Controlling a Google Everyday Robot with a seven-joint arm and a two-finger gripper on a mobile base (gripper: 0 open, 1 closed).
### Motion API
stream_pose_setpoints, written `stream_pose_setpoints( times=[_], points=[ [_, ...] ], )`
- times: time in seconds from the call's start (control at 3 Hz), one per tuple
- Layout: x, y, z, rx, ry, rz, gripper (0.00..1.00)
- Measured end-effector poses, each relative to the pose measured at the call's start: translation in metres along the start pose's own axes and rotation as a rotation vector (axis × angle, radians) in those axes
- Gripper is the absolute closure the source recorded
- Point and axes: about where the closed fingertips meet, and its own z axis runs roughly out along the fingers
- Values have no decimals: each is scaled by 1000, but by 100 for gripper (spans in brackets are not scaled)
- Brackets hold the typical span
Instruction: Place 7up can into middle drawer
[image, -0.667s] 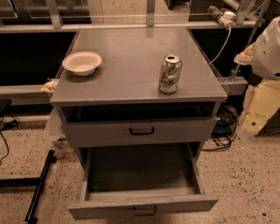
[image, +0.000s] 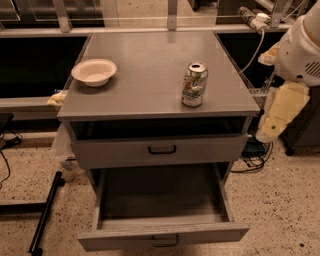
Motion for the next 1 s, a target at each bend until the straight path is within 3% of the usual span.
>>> stream_pose_setpoints(
  times=[1.0],
  points=[
    [-46,-96,65,52,-123,-23,0]
  ],
)
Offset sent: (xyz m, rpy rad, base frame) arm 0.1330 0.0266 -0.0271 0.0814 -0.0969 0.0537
